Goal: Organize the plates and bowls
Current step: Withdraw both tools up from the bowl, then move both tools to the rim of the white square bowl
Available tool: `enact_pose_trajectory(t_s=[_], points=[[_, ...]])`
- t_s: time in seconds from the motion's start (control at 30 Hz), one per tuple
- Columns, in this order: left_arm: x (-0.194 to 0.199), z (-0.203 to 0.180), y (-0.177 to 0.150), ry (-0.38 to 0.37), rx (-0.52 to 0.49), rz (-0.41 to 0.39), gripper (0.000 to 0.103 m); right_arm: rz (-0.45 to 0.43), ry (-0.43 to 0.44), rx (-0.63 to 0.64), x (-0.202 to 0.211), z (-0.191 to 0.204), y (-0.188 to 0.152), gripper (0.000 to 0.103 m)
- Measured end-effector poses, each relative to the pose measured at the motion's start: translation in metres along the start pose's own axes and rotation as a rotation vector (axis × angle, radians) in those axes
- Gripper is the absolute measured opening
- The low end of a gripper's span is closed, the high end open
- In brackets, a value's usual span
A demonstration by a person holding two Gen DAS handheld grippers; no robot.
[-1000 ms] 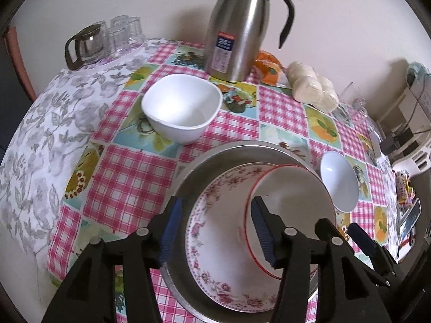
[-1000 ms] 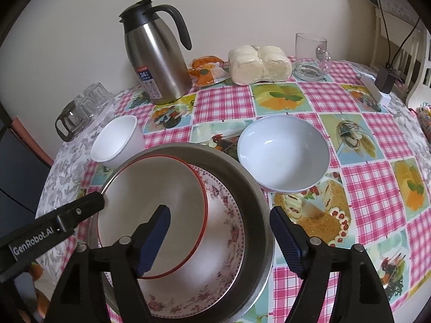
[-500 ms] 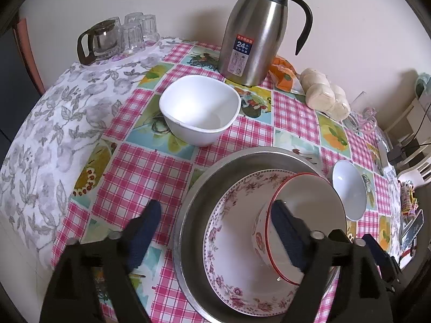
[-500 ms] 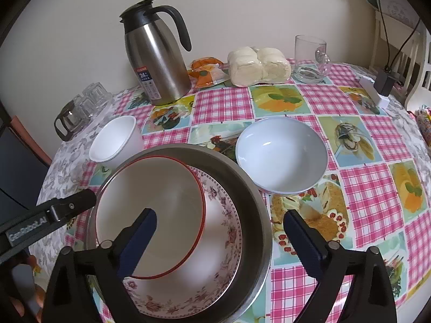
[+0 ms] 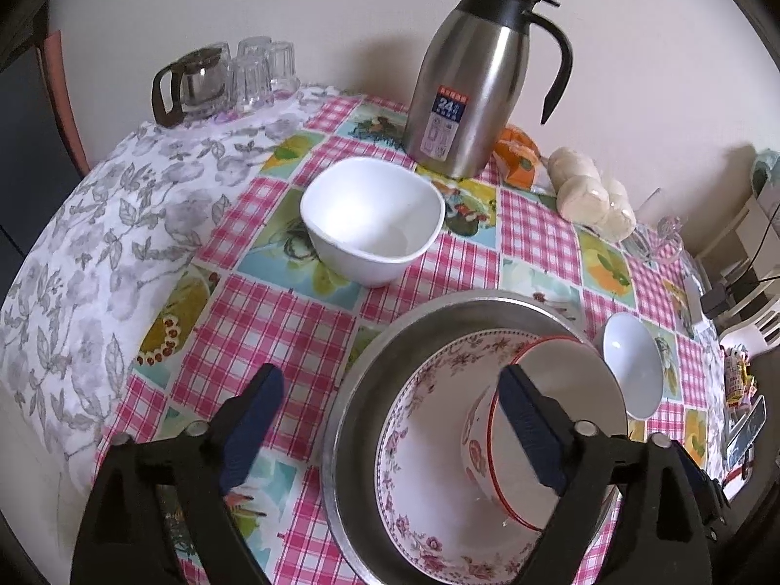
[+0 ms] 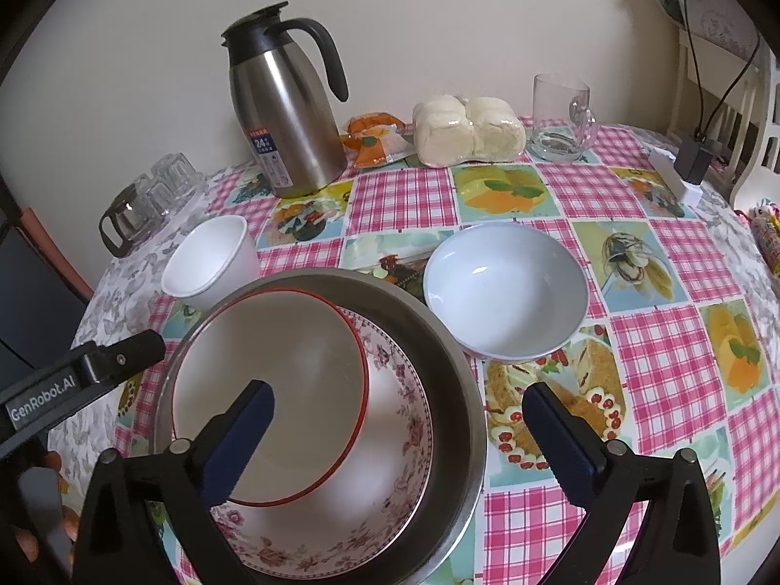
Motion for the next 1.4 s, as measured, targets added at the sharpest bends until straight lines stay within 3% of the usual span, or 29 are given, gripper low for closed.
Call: enact_pose_trajectory(t_s=[0.2,0.5,0.8,1.13,1.4], points=[[0.007,-0.002,0.006,-0.041,0.027,-0.053,0.098,-0.044,0.014,0.012,0.008,0.003,0.004,0.103],[0.03,-0.015,0.024,-0.086,0.016,-0.207,0.098,-0.071,0.038,-0.005,0.022,-0.005,0.01,0.103],[0.027,-0.047,0.036,-0.161,-0.038,-0.102,0.098,-0.104,0.031,0.006,0.035,-0.015,0.024,0.103],[0.056,-0.078,0.095,-0.103,-0.113,-0.191,0.098,-0.062,0.05,0.034,0.034,-0.018,0.04,0.103],[0.049,-0.073,0.13,-0.077,-0.084,-0.182,0.098,-0.063,0.047,0.064,0.036,-0.013,0.085,0.103]])
Point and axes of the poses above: each gripper's, at about its wrist camera, not at the fingertips, and x roughly against the way its jaws point, z to its left, y to its top, the point moved 10 cm from there along -x, roughly the way its jaws point, and after that the axes turned 10 degrees about y, right-handed, at the moved point
